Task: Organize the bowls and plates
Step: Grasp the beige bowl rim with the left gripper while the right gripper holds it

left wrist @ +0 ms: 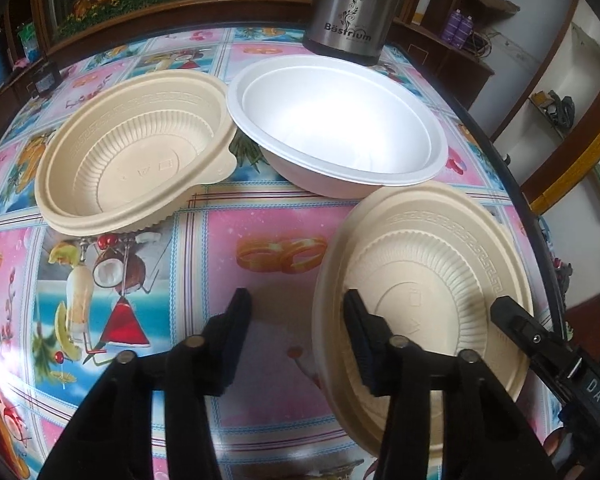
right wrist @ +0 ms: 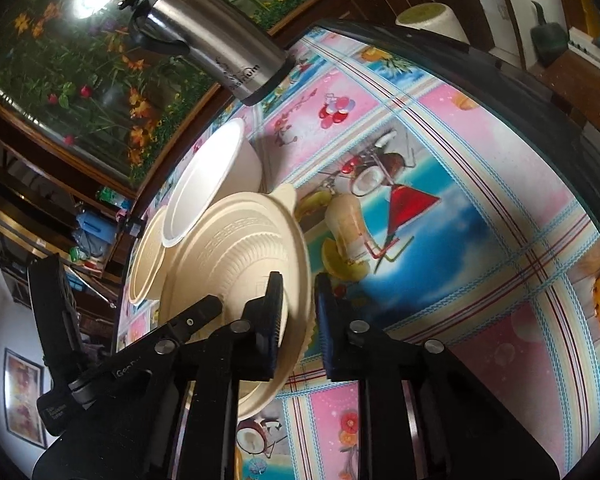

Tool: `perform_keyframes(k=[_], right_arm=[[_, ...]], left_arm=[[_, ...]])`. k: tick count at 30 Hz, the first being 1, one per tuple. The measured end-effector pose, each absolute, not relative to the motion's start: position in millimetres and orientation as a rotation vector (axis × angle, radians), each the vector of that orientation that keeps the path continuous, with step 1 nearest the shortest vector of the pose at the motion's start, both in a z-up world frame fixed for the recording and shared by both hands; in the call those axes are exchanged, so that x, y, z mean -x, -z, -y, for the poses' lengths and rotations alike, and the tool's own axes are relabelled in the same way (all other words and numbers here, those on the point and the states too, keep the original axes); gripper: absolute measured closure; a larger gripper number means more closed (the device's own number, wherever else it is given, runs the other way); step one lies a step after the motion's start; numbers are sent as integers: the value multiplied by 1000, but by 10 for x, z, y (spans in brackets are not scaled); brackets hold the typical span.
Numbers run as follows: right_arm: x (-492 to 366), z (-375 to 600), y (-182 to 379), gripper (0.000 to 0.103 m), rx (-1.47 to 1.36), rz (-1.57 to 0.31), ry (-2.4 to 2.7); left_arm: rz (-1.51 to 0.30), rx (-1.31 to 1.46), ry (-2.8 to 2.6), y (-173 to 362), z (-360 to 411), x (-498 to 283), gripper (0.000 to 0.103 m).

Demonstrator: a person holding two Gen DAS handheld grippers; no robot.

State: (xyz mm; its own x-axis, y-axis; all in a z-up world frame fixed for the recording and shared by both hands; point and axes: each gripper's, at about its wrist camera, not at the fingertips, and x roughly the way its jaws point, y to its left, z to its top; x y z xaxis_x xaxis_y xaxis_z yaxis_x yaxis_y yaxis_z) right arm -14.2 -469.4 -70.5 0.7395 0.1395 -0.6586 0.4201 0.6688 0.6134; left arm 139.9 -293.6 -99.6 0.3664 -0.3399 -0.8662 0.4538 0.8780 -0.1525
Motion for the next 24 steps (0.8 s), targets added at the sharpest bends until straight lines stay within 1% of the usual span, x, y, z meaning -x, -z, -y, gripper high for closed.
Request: perform_keyframes(k=[1, 3, 6, 7, 14, 24], right_arm=[[139, 4672, 690, 91, -819, -742, 183], [124, 4626, 658, 91, -774, -742, 192], [121, 4587, 636, 91, -746, -740, 191], [123, 4584, 636, 91, -743, -738, 191], [126, 4553, 626, 92, -725, -740, 189], [141, 4388, 592, 92, -693, -734, 175]], left_arm=[[-1082, -118, 517, 995, 2937, -1396, 62], [-1088, -111, 536, 992, 2944, -1386, 77], [-1093, -109, 551, 987, 2968, -1371, 84], [-1094, -106, 558, 986, 2970, -1366, 88], [-1093, -103, 569, 963, 2935, -1351, 90], [-1108, -90, 552, 963, 2751, -1282, 90]])
